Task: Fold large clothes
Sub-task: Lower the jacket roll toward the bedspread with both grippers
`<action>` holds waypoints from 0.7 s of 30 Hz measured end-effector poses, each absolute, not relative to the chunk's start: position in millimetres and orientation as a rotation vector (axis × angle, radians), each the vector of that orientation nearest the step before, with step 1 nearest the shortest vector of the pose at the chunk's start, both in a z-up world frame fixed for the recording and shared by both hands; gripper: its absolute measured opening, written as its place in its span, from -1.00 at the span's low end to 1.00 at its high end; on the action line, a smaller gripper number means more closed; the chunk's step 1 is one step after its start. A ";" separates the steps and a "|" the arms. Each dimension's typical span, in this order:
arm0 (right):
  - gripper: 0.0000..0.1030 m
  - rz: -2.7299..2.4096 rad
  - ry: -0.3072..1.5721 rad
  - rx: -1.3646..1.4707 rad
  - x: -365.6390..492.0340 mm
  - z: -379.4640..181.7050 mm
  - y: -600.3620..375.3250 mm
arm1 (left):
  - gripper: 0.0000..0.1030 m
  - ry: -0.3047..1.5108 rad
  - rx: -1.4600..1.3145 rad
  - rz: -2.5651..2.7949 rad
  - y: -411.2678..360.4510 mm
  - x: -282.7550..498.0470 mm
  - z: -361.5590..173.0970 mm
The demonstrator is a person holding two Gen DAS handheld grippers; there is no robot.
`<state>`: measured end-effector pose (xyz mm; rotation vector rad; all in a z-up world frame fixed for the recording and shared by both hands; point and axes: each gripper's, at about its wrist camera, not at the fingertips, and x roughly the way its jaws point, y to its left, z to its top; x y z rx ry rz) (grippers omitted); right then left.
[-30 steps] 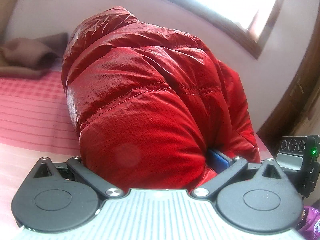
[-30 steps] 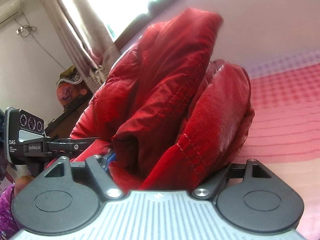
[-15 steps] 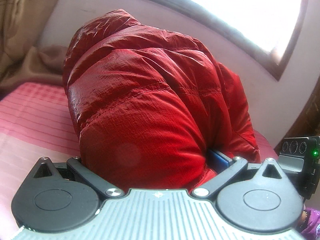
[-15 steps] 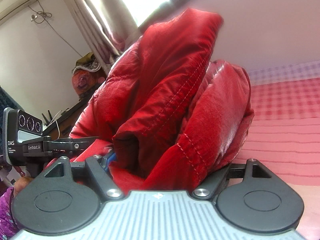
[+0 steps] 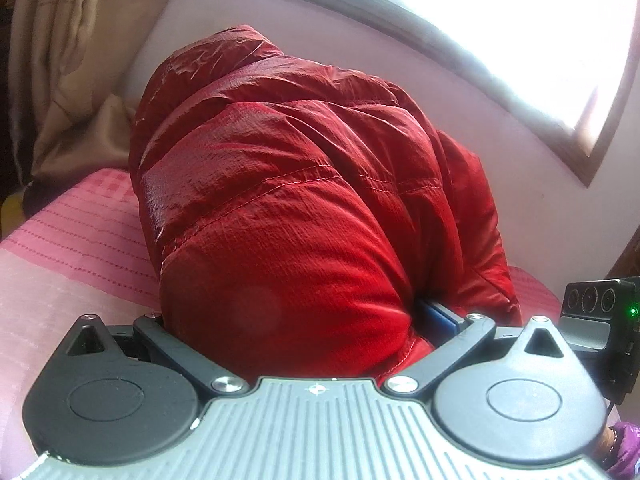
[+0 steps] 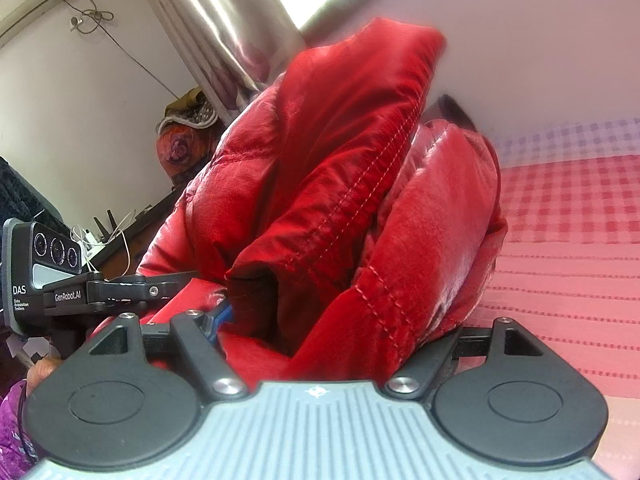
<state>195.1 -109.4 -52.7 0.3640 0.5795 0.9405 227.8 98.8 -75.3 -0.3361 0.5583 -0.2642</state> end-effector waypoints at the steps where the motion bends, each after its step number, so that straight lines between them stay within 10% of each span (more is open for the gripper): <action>1: 0.51 0.942 0.581 0.364 194.3 -54.6 -112.0 | 0.98 0.558 -0.337 -0.261 98.9 227.3 -74.8; 21: 0.51 0.935 0.621 0.347 217.5 -60.7 -67.1 | 1.00 0.587 -0.338 -0.236 87.5 225.1 -75.2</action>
